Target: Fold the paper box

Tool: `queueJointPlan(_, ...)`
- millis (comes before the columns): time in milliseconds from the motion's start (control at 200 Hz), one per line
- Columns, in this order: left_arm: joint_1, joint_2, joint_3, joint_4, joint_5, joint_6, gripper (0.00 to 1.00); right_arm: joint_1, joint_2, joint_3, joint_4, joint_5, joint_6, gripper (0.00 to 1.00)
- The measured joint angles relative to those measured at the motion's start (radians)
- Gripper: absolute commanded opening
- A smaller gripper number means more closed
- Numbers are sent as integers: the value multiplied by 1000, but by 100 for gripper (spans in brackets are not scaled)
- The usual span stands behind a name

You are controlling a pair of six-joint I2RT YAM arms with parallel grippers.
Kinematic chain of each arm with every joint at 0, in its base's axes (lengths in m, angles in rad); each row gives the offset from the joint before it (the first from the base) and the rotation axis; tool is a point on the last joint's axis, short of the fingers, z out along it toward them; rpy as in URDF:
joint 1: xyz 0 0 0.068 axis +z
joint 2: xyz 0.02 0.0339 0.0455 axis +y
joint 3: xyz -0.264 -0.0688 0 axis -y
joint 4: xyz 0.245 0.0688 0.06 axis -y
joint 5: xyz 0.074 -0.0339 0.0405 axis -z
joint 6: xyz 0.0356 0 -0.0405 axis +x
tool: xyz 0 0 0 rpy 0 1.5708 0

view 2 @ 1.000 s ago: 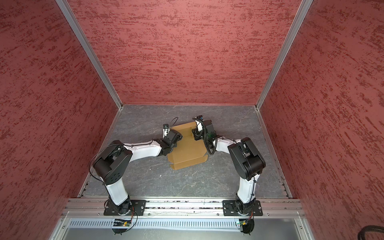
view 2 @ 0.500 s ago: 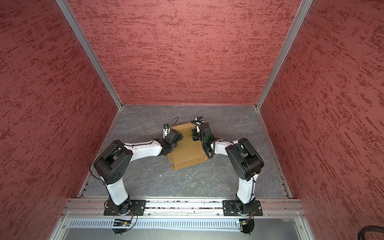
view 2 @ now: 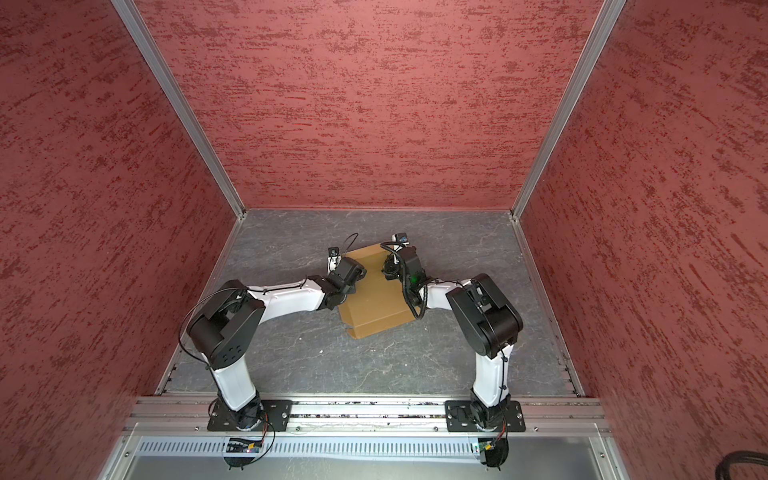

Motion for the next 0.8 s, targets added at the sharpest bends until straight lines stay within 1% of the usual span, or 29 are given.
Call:
queueJointPlan(145, 10, -1, 6, -2, 23, 4, 0, 0, 0, 0, 1, 9, -3, 20)
queueJointPlan(646, 66, -10, 42, -43, 178, 57, 0, 0, 6, 3, 5, 28, -16, 25)
queueJointPlan(797, 77, -10, 48, -47, 205, 69, 0, 0, 18, 12, 12, 35, -19, 26)
